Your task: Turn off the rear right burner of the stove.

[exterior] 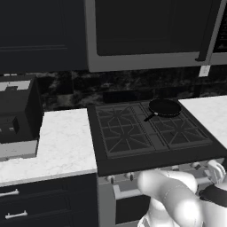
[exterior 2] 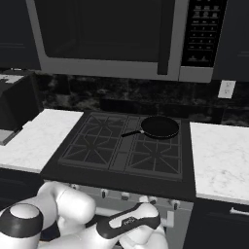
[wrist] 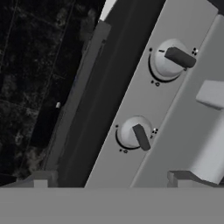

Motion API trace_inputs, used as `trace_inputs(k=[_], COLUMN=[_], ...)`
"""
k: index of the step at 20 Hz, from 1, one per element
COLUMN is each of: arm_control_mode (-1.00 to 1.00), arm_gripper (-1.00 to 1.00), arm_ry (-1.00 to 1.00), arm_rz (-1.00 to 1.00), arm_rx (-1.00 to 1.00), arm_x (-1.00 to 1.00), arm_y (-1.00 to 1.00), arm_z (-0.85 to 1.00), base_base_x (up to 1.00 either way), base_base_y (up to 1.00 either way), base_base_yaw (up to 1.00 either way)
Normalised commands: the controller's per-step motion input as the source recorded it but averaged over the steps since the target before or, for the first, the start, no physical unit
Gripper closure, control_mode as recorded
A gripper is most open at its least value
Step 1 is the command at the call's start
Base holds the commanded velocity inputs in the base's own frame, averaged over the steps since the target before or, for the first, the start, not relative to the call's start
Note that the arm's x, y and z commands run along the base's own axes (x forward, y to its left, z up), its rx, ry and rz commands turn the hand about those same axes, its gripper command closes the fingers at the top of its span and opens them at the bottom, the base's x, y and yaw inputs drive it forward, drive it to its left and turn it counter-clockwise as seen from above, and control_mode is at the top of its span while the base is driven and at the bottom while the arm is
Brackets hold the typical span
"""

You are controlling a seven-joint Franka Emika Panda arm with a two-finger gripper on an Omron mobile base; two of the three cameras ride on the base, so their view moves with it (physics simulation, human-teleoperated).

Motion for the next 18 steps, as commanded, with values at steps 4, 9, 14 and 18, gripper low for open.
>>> trace_inputs(k=[4, 9, 14, 18], arm_control_mode=[-1.0, -1.0, -1.0, -1.0], arm_gripper=[-1.0, -1.0, -1.0, -1.0], arm_ry=[0.0, -0.02, -0.03, -0.09], arm_rz=[0.0, 0.01, 0.01, 0.0], arm_rx=[0.03, 0.11, 0.04, 0.0], arm_x=[0.14, 0.2, 0.21, 0.22], arm_y=[0.09, 0.05, 0.02, 0.0], arm_z=[-0.04, -0.11, -0.22, -0.25], base_base_x=[0.0, 0.0, 0.0, 0.0], base_base_y=[0.0, 0.0, 0.0, 0.0], base_base_yaw=[0.0, 0.0, 0.0, 0.0])
